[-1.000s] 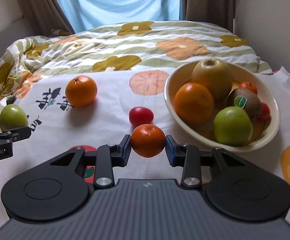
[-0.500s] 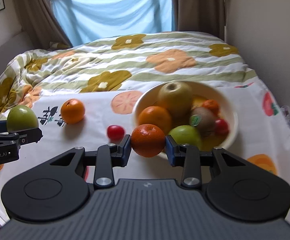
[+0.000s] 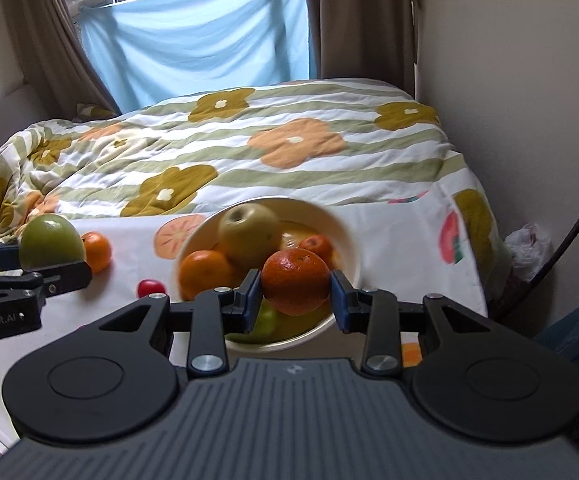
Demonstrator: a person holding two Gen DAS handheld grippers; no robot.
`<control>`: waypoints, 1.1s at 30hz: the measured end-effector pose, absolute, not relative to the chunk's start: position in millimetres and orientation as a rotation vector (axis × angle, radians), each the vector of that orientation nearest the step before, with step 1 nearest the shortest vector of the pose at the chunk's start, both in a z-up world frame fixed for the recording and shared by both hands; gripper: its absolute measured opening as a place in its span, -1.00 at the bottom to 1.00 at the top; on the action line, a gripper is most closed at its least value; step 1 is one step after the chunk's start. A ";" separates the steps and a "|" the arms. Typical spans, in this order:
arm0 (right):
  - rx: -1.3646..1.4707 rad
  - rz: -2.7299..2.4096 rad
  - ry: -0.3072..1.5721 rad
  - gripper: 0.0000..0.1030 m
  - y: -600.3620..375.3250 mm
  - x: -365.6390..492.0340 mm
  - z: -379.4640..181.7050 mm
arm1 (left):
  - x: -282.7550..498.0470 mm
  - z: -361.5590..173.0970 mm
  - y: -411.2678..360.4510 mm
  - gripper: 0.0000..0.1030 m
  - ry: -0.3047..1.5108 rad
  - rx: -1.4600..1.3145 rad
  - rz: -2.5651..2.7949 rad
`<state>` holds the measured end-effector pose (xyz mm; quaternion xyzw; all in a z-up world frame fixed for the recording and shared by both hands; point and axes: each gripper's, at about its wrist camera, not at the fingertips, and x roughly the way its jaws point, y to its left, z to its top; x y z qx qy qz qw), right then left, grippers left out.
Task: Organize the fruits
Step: 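Carry the green apple and tangerine over the bowl with both grippers, then release the green apple with the left gripper while the right gripper releases the tangerine into the bowl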
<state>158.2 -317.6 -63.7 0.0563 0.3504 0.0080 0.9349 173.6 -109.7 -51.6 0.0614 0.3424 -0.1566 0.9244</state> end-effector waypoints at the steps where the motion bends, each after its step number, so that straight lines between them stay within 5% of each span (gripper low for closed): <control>1: 0.118 0.018 0.718 -0.01 -322.5 160.3 -63.4 | 176.4 -53.3 -116.9 0.18 0.704 0.128 -0.324; 25: 0.124 0.097 0.769 -0.01 -382.8 216.9 -91.9 | 240.4 -114.6 -202.2 0.19 0.802 0.118 -0.295; 26: 0.123 0.101 0.769 -0.01 -383.3 218.3 -92.3 | 239.9 -114.0 -203.1 0.25 0.797 0.122 -0.290; 29: 0.121 0.108 0.767 -0.01 -383.9 220.8 -92.7 | 233.6 -104.2 -200.8 0.86 0.736 0.131 -0.273; 33: 0.119 0.116 0.765 -0.01 -384.1 225.0 -92.3 | 230.0 -94.2 -191.7 0.86 0.721 0.121 -0.247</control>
